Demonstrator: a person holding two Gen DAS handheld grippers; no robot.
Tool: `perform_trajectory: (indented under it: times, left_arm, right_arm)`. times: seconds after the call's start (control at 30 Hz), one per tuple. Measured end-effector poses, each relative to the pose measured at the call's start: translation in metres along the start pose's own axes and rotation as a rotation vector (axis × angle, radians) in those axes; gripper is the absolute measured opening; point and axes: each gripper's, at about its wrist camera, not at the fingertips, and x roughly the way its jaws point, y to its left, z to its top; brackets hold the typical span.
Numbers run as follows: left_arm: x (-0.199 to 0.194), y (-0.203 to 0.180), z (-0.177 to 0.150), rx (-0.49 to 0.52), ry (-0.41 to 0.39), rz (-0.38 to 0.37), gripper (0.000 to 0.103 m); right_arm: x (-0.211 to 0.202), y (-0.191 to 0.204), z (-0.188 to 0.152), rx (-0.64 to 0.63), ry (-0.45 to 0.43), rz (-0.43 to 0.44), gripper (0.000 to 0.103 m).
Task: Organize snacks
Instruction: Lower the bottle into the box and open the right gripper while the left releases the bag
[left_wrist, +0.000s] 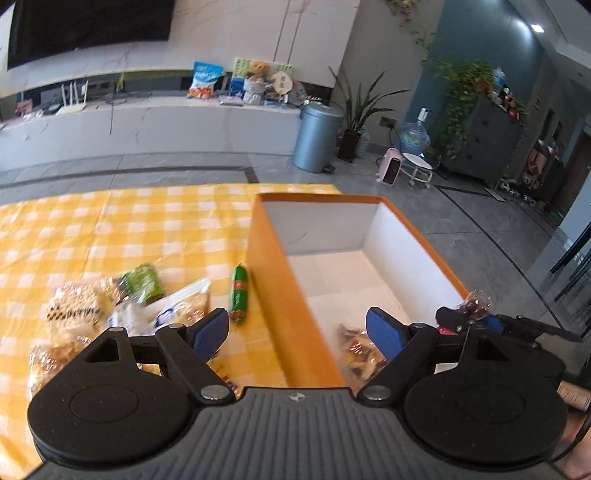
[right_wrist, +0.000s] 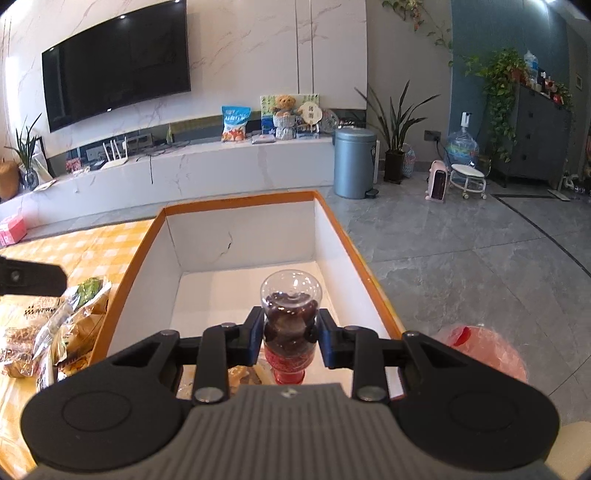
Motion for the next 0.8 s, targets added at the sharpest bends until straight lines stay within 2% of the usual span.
perform_trajectory:
  times: [0.1, 0.23, 0.33, 0.47, 0.63, 0.73, 0.8]
  left_arm:
    - [-0.001, 0.015, 0.0, -0.037, 0.005, -0.006, 0.099]
    - [-0.005, 0.033, -0.003, -0.076, -0.006, -0.015, 0.099]
    - [-0.007, 0.047, -0.004, -0.111, -0.005, -0.028, 0.099]
    - [-0.006, 0.063, -0.005, -0.15, 0.0, -0.051, 0.099]
    - [-0.002, 0.074, -0.008, -0.123, 0.011, -0.013, 0.099]
    - [0.005, 0.081, -0.011, -0.111, 0.067, 0.006, 0.097]
    - [0.008, 0.084, -0.014, -0.11, 0.07, 0.017, 0.096]
  right_arm:
    - [0.003, 0.0, 0.009, 0.014, 0.062, 0.039, 0.029]
    - [0.007, -0.001, 0.027, 0.078, 0.177, 0.15, 0.029]
    - [0.01, 0.009, 0.04, 0.055, 0.246, 0.211, 0.029]
    - [0.029, 0.025, 0.045, 0.058, 0.405, 0.303, 0.029]
    - [0.066, 0.048, 0.036, 0.034, 0.53, 0.281, 0.029]
    - [0.088, 0.049, 0.035, 0.051, 0.574, 0.284, 0.029]
    - [0.098, 0.049, 0.033, 0.075, 0.594, 0.287, 0.029]
